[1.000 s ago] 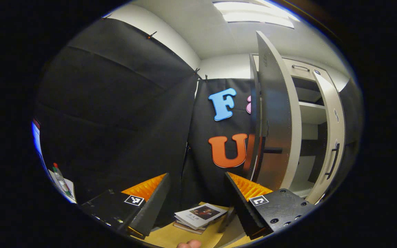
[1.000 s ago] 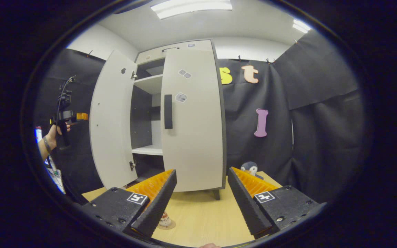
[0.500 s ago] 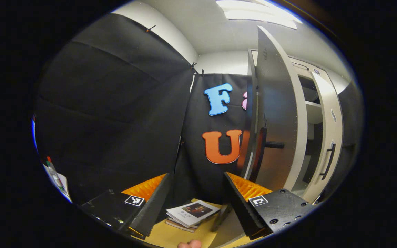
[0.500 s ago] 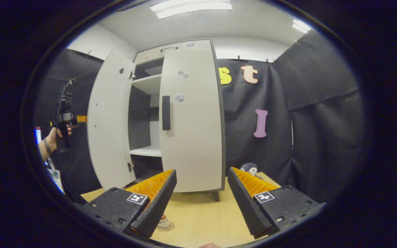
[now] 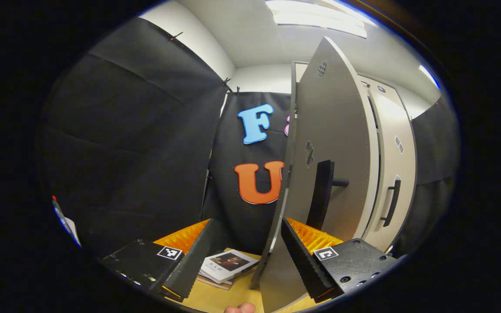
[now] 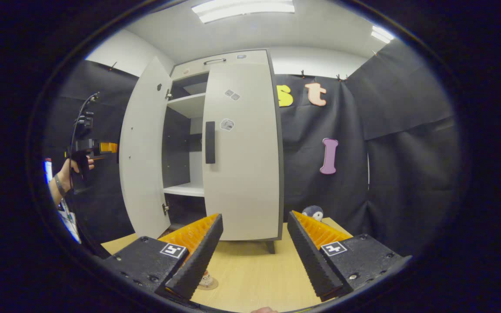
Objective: Grasp the bottle in the cabinet with the left hand and place it on the coaster, then close the right door with the right hand and the left door with the left hand.
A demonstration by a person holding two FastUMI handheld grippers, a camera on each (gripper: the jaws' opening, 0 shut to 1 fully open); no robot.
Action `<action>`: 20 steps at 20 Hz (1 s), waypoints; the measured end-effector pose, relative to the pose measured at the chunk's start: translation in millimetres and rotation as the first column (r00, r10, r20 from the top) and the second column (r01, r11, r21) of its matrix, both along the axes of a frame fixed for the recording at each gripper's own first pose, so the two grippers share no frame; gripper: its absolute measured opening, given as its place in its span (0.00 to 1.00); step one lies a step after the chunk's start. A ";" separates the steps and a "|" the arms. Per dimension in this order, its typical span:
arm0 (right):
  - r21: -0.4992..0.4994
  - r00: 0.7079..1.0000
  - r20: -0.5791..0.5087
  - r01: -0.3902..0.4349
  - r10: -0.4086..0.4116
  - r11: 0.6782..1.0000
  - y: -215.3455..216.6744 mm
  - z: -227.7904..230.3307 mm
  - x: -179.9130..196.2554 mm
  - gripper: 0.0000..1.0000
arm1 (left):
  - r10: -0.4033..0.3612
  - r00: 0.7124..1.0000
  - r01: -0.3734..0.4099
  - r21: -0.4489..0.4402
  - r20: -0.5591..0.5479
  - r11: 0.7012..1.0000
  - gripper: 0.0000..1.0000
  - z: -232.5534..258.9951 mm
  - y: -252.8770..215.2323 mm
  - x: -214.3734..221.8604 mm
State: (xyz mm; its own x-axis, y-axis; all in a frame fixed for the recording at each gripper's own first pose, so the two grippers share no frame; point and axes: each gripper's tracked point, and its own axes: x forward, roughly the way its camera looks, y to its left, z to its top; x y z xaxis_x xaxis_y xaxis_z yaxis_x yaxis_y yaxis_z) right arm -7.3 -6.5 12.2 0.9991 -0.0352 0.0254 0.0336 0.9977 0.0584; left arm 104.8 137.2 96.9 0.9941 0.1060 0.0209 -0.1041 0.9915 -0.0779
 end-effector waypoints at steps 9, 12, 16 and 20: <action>0.000 0.998 0.014 0.063 -0.063 0.998 -22.6 5.0 -12.9 0.98 | -0.092 0.996 0.092 -0.018 0.022 0.996 0.91 1.3 -40.3 17.3; 0.012 0.997 0.009 0.081 -0.081 0.997 -27.9 2.7 -16.7 0.98 | -0.074 0.997 0.073 0.006 0.034 0.997 0.99 8.2 -32.1 10.7; 0.028 0.997 -0.007 0.072 -0.072 0.997 -24.6 -2.7 -13.7 0.98 | -0.048 0.997 0.045 0.045 0.060 0.998 0.99 16.1 -31.9 -2.7; 0.017 0.999 -0.010 0.038 -0.038 0.999 -14.5 -2.0 -6.4 0.98 | -0.052 0.997 0.050 0.044 0.065 0.998 0.99 15.2 -31.9 -27.7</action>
State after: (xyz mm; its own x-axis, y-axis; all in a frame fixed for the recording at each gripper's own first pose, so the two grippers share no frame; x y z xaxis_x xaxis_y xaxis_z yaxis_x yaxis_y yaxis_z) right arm -13.7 -21.0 10.2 0.9972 -0.0738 0.0146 0.0725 0.9945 0.0755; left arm 77.1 105.3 112.1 0.9946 0.0527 0.0898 -0.0492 0.9979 -0.0412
